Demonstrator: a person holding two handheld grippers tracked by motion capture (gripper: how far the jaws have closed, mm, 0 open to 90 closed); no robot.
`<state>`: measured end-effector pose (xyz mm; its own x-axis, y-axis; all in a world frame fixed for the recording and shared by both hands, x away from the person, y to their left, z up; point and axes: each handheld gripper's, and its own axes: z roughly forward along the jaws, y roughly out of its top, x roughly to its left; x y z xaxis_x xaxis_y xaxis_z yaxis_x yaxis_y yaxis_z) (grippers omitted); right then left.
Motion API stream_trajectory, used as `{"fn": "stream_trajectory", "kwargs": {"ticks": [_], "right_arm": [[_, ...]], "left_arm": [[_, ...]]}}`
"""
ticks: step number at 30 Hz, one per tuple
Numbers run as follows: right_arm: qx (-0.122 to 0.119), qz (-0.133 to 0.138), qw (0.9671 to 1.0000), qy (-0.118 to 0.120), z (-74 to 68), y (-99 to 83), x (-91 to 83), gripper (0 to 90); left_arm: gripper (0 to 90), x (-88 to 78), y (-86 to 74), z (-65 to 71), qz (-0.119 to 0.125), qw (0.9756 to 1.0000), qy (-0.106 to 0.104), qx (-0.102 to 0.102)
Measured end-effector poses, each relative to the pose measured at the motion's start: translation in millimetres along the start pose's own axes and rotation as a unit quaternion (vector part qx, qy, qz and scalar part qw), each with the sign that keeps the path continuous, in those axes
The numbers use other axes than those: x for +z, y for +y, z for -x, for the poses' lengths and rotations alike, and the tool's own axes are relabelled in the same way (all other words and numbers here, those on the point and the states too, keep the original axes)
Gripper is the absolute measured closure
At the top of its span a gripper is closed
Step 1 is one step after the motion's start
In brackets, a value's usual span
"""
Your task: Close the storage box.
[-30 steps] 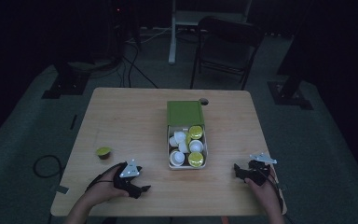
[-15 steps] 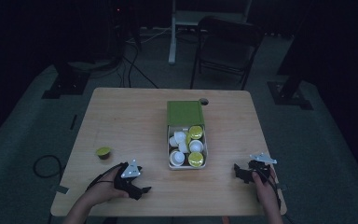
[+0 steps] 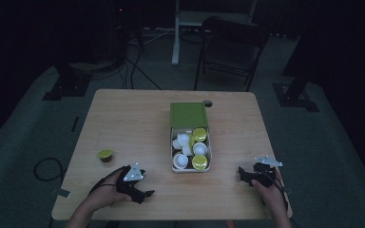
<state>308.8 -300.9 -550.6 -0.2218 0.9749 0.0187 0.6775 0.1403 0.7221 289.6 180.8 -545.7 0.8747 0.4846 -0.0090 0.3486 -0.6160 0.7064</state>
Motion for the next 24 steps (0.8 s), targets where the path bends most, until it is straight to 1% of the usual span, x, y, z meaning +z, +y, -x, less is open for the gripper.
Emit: {"fn": "stream_trajectory", "kwargs": {"ticks": [2,3,7,11,13,15,16,18,20,24], "right_arm": [[0.003,-0.003,0.9999,0.011,-0.1,-0.3,-2.3,11.2],[0.001,-0.003,0.9999,0.013,-0.9,-0.1,-3.6,11.2],[-0.022,0.001,0.9996,0.019,-9.0,2.8,-10.6,11.2],[-0.042,0.003,0.9984,0.036,-19.6,5.2,-16.6,11.2],[-0.059,0.007,0.9975,0.039,-25.2,6.0,-18.3,11.2],[-0.070,0.010,0.9966,0.042,-30.5,7.2,-20.0,11.2],[-0.074,0.011,0.9960,0.050,-33.2,7.7,-20.8,11.2],[-0.080,0.012,0.9947,0.063,-38.2,8.2,-22.0,11.2],[-0.093,0.010,0.9930,0.071,-43.4,8.3,-22.3,11.1],[-0.100,0.014,0.9904,0.094,-52.3,9.7,-22.9,11.1]], "left_arm": [[12.4,0.9,1.2,1.2,0.003,1.0000,-0.008,-0.001],[12.4,1.3,2.1,1.7,0.003,1.0000,-0.009,0.004],[12.4,1.7,6.7,3.0,0.006,0.9999,-0.009,0.011],[12.7,-0.6,11.8,2.7,0.019,0.9997,-0.003,0.013],[12.8,-1.5,13.6,2.0,0.023,0.9997,0.000,0.014],[13.0,-1.1,14.8,1.6,0.026,0.9995,0.003,0.014],[13.0,-0.7,15.3,1.6,0.026,0.9996,0.002,0.012],[13.0,-0.1,16.6,1.5,0.025,0.9996,0.004,0.014],[13.0,0.3,18.2,1.6,0.030,0.9995,0.002,0.012],[13.1,0.6,21.5,1.2,0.036,0.9993,0.006,0.011]]}}
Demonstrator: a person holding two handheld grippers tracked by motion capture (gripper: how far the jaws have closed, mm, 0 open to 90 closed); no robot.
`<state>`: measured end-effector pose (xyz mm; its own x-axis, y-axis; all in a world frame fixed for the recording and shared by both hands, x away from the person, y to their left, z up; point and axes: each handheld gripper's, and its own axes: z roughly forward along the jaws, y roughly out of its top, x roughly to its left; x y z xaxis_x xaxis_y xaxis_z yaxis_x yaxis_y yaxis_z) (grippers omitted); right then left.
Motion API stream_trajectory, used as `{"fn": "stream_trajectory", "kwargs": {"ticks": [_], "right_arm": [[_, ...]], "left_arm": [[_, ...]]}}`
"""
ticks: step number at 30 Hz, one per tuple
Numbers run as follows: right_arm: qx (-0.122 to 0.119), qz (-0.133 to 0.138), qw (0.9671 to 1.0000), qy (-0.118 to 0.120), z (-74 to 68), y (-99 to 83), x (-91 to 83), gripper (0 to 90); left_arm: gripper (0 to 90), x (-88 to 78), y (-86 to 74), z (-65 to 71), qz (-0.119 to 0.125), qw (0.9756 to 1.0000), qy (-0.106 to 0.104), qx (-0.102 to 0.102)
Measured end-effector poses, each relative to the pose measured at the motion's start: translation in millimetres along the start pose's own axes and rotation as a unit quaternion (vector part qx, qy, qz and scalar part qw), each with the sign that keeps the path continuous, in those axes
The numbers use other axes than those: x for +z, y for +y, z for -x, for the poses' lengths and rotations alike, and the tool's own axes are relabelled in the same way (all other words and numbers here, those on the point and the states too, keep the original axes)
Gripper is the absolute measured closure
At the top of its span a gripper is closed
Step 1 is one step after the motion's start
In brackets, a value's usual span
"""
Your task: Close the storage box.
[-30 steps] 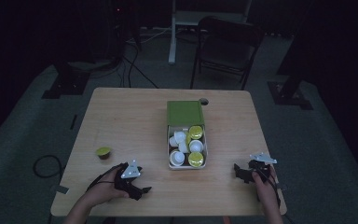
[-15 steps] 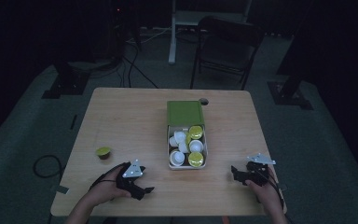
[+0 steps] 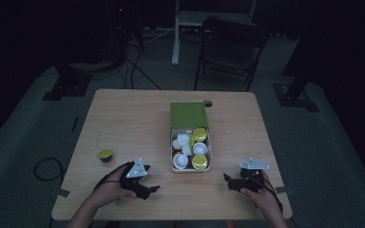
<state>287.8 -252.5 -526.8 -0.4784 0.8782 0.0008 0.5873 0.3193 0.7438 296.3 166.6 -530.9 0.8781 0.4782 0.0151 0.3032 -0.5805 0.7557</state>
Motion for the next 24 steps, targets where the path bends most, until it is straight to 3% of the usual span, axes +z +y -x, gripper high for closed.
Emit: {"fn": "stream_trajectory", "kwargs": {"ticks": [4,11,24], "right_arm": [[-0.018,-0.004,0.9998,0.009,-7.6,1.5,0.6,11.1],[-0.030,0.019,0.9985,0.041,-17.5,6.3,0.6,11.2],[-0.015,0.067,0.9931,0.095,-26.9,19.7,-4.2,11.2]], "left_arm": [[13.1,0.5,2.5,-0.4,0.007,1.0000,0.001,-0.002],[14.7,-0.4,7.1,-2.5,0.033,0.9992,0.011,-0.019],[14.6,-1.0,22.4,-1.5,0.092,0.9952,0.026,-0.020]]}}
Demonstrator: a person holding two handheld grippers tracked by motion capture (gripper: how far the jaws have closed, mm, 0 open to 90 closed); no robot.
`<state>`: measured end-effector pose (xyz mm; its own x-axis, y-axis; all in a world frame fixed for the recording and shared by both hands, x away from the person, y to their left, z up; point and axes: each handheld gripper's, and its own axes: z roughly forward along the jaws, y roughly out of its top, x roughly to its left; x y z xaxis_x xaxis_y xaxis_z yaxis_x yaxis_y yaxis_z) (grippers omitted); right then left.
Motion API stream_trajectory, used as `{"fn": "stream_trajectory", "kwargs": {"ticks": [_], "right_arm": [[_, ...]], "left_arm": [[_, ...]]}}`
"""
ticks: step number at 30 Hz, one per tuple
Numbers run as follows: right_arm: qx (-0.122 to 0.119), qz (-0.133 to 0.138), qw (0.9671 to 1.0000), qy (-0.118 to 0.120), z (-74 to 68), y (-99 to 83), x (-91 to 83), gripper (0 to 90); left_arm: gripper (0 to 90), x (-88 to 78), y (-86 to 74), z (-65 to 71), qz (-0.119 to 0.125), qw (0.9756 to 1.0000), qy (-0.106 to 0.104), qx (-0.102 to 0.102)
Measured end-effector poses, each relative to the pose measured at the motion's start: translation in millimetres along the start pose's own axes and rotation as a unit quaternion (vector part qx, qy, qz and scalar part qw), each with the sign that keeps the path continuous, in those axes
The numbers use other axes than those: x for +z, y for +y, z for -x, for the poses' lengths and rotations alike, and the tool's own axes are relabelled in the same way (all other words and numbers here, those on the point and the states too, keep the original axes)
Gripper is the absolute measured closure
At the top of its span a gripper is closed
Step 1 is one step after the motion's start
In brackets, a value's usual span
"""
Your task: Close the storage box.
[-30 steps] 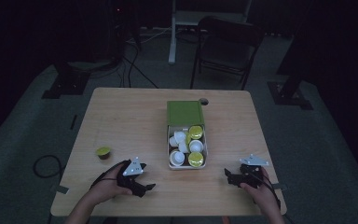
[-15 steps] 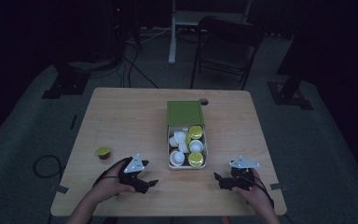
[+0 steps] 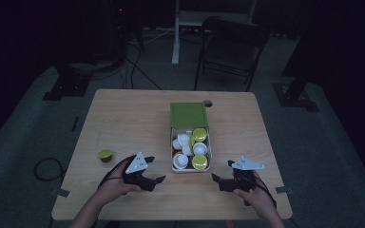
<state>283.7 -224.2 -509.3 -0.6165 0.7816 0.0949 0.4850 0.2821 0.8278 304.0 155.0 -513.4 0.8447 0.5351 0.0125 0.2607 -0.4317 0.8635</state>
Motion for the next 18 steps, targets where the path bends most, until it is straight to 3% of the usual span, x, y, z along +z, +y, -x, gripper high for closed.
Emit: {"fn": "stream_trajectory", "kwargs": {"ticks": [3,8,11,18], "right_arm": [[0.002,0.007,0.9999,0.006,-0.4,3.0,-0.1,11.2],[0.011,0.025,0.9995,0.013,-0.7,8.9,-0.2,11.2],[0.013,0.032,0.9993,0.013,0.0,12.8,1.1,11.2],[0.026,0.041,0.9987,0.015,5.1,17.5,6.8,11.2]], "left_arm": [[14.6,1.2,4.2,-0.8,0.018,0.9998,0.003,-0.005],[14.6,4.1,10.1,-0.7,0.026,0.9996,-0.007,-0.006],[14.6,7.1,13.5,-0.4,0.028,0.9996,-0.001,-0.001],[14.6,13.6,19.6,-2.4,0.042,0.9989,0.013,-0.016]]}}
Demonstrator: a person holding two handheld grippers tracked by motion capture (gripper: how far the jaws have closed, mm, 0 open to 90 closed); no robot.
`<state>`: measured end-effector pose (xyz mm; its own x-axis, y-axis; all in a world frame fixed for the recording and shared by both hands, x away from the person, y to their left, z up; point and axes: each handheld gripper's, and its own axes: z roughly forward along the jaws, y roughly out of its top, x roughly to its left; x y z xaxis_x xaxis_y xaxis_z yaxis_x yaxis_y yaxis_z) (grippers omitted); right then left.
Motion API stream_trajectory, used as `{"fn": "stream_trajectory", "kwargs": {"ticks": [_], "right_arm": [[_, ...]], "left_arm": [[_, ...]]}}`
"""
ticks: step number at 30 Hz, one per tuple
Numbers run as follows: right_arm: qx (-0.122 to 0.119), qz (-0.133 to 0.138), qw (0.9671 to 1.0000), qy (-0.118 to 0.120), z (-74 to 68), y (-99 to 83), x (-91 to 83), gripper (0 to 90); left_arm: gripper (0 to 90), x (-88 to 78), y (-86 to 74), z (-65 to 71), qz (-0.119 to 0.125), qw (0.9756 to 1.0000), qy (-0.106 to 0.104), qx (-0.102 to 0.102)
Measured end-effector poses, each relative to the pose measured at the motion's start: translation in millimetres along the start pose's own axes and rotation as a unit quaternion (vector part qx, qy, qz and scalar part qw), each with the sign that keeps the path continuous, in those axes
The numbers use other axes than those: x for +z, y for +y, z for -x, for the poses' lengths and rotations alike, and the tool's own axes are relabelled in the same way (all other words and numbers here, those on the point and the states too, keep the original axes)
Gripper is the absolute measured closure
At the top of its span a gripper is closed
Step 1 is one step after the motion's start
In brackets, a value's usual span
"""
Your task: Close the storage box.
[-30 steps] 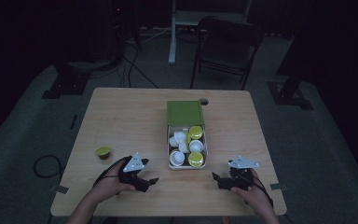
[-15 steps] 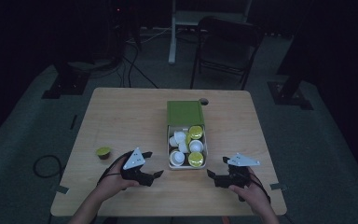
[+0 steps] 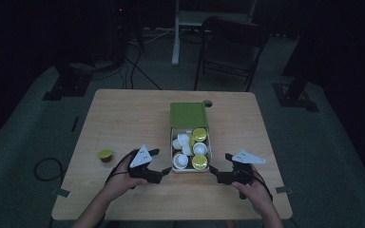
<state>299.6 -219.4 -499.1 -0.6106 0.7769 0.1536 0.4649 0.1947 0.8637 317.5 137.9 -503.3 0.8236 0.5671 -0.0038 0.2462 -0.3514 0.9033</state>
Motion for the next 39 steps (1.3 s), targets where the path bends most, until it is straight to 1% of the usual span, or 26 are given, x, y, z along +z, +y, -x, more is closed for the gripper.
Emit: {"fn": "stream_trajectory", "kwargs": {"ticks": [2,4,8,15,18,20,22,24,26,31,35,39], "right_arm": [[0.003,0.001,1.0000,-0.002,1.9,1.1,1.9,11.2],[0.004,0.002,1.0000,-0.003,3.2,2.4,3.8,11.2],[0.007,0.003,1.0000,-0.002,4.8,4.5,7.4,11.3],[0.012,0.000,0.9999,-0.001,8.0,4.9,12.7,11.3],[0.013,-0.003,0.9999,-0.008,10.6,4.8,13.9,13.7],[0.018,-0.005,0.9998,-0.012,12.9,4.2,14.6,13.5],[0.027,-0.001,0.9996,-0.007,14.2,4.0,14.4,13.4],[0.030,0.002,0.9995,-0.001,14.1,4.6,13.9,13.4],[0.030,0.004,0.9996,-0.002,14.3,5.4,14.1,13.4],[0.029,0.004,0.9996,-0.001,15.8,7.2,16.4,12.9],[0.027,0.003,0.9996,0.002,16.9,8.5,18.4,12.5],[0.028,0.000,0.9996,0.002,17.9,9.7,19.4,12.1]], "left_arm": [[14.6,2.1,1.3,-1.0,0.000,1.0000,0.003,-0.003],[14.6,4.2,2.5,-2.8,0.001,0.9999,0.011,-0.008],[14.6,6.9,5.1,-5.7,0.009,0.9997,0.014,-0.018],[14.6,9.7,10.3,-8.9,0.014,0.9996,0.016,-0.017],[14.6,10.7,12.6,-9.8,0.016,0.9995,0.019,-0.020],[14.7,11.6,13.4,-9.9,0.015,0.9995,0.020,-0.017],[14.6,12.5,13.4,-10.3,0.012,0.9996,0.021,-0.017],[14.6,13.6,12.9,-11.2,0.011,0.9995,0.022,-0.018],[14.6,14.7,12.4,-12.0,0.011,0.9994,0.022,-0.023],[14.4,17.1,12.4,-12.9,0.008,0.9995,0.020,-0.024],[11.0,18.7,13.7,-14.8,0.004,0.9995,0.021,-0.023],[10.4,20.3,14.8,-16.4,0.002,0.9995,0.022,-0.022]]}}
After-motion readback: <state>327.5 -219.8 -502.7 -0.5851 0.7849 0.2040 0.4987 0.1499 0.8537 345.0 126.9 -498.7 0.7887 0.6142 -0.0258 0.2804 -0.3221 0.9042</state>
